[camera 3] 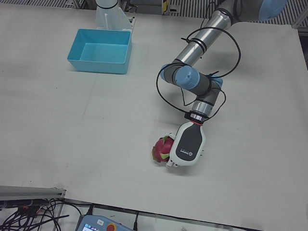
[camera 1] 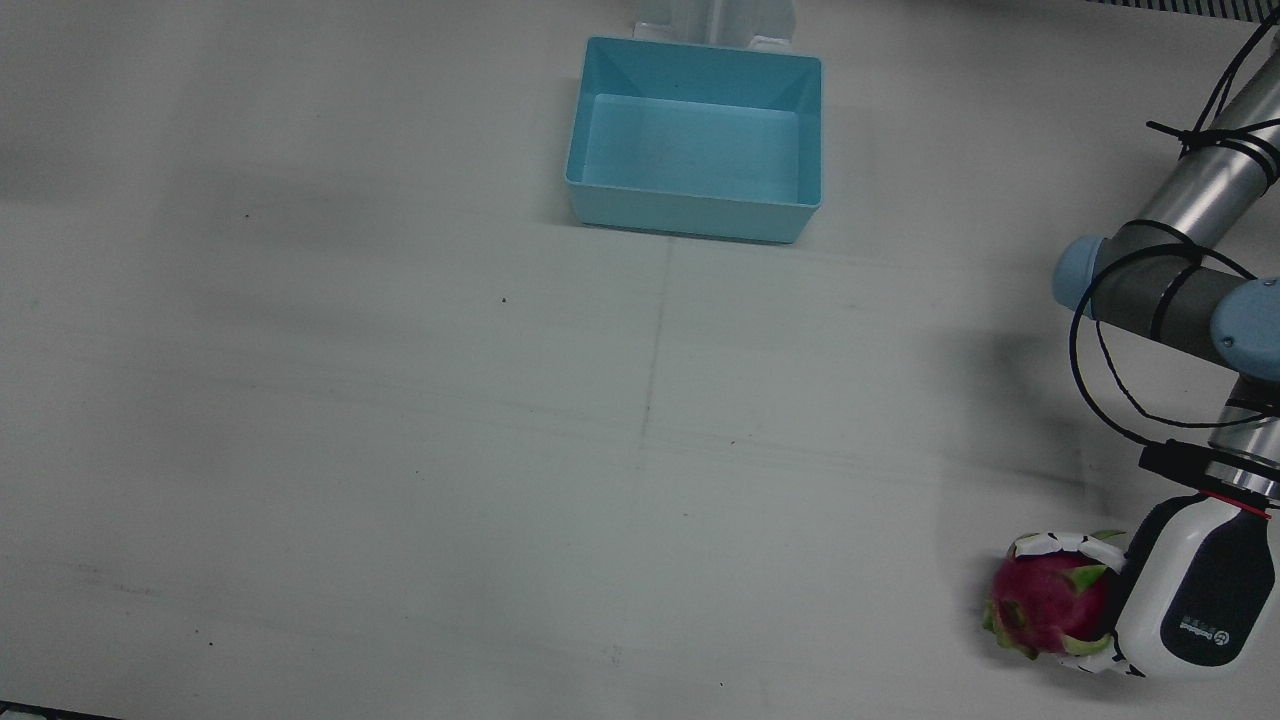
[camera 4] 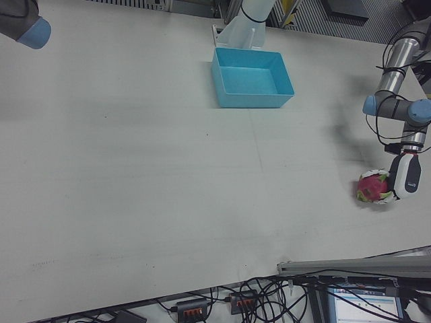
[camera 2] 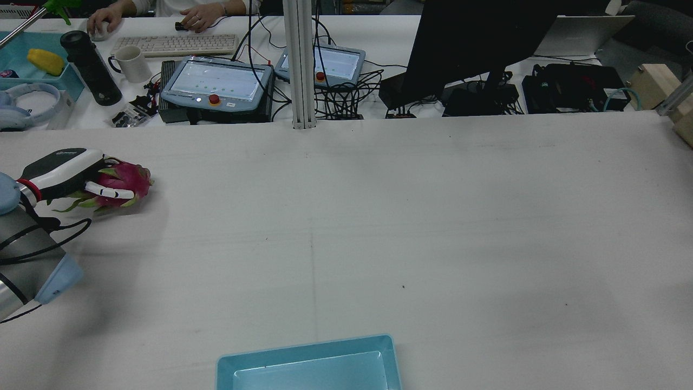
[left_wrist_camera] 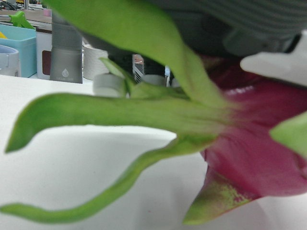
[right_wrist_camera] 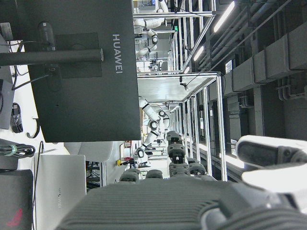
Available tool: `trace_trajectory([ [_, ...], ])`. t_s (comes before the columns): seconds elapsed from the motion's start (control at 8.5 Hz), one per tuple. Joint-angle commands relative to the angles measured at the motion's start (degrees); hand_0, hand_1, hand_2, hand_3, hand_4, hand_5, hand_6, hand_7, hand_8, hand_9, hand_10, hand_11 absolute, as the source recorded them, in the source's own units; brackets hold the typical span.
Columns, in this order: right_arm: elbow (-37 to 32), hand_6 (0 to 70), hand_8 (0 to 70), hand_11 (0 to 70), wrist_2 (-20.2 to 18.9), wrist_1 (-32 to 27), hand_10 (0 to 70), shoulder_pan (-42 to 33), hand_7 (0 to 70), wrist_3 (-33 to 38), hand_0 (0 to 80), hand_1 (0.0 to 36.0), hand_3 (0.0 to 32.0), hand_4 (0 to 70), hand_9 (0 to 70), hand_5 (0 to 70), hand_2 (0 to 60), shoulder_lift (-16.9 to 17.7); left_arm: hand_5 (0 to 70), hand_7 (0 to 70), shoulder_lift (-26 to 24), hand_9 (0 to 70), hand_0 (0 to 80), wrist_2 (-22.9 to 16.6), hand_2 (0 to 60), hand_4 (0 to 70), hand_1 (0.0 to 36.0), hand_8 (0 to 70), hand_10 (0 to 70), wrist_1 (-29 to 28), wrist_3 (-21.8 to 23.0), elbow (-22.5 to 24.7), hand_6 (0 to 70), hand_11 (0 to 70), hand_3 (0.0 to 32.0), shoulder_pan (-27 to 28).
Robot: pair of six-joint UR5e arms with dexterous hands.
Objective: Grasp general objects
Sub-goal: 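Close the left hand fingers around the dragon fruit, then lift the dragon fruit with the left hand toward the robot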
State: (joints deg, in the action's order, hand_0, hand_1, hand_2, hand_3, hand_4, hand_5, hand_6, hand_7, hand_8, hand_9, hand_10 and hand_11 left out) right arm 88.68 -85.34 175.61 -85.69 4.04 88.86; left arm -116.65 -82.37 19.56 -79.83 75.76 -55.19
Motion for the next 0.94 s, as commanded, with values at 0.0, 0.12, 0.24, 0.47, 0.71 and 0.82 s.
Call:
trace_trajectory([
  [0.0,0.0,0.0,0.0,0.0,0.0,0.0,0.0,0.0,0.0,0.0,0.0,0.0,0.0,0.0,0.0,0.0,0.0,0.0,70.0,70.0,0.6,70.0,4.2,-0.2,37.1,45.4,0.0,70.0,70.0,-4.7,5.9,1.7,70.0,70.0,0.0,-0.9],
  [0.12,0.0,0.0,0.0,0.0,0.0,0.0,0.0,0.0,0.0,0.0,0.0,0.0,0.0,0.0,0.0,0.0,0.0,0.0,70.0,70.0,1.3,70.0,6.7,-0.4,35.8,43.1,0.0,70.0,70.0,-4.9,7.1,5.2,70.0,70.0,0.0,-1.2],
  [0.24,0.0,0.0,0.0,0.0,0.0,0.0,0.0,0.0,0.0,0.0,0.0,0.0,0.0,0.0,0.0,0.0,0.0,0.0,70.0,70.0,3.8,70.0,7.4,-0.8,35.3,43.6,0.0,70.0,70.0,-4.9,7.3,10.0,70.0,70.0,0.0,-1.8],
  [0.47,0.0,0.0,0.0,0.0,0.0,0.0,0.0,0.0,0.0,0.0,0.0,0.0,0.0,0.0,0.0,0.0,0.0,0.0,70.0,70.0,8.3,70.0,7.9,-3.0,35.3,45.8,0.0,70.0,70.0,-8.4,12.3,17.2,70.0,70.0,0.0,-3.5],
  [0.71,0.0,0.0,0.0,0.0,0.0,0.0,0.0,0.0,0.0,0.0,0.0,0.0,0.0,0.0,0.0,0.0,0.0,0.0,70.0,70.0,11.9,70.0,12.5,-7.4,37.8,49.6,0.0,70.0,70.0,-16.4,19.3,19.2,70.0,70.0,0.0,-6.1],
  [0.82,0.0,0.0,0.0,0.0,0.0,0.0,0.0,-0.1,0.0,0.0,0.0,0.0,0.0,0.0,0.0,0.0,0.0,0.0,70.0,70.0,14.5,70.0,15.7,-8.5,38.6,49.5,0.0,70.0,70.0,-17.6,20.3,23.2,70.0,70.0,0.0,-6.2],
])
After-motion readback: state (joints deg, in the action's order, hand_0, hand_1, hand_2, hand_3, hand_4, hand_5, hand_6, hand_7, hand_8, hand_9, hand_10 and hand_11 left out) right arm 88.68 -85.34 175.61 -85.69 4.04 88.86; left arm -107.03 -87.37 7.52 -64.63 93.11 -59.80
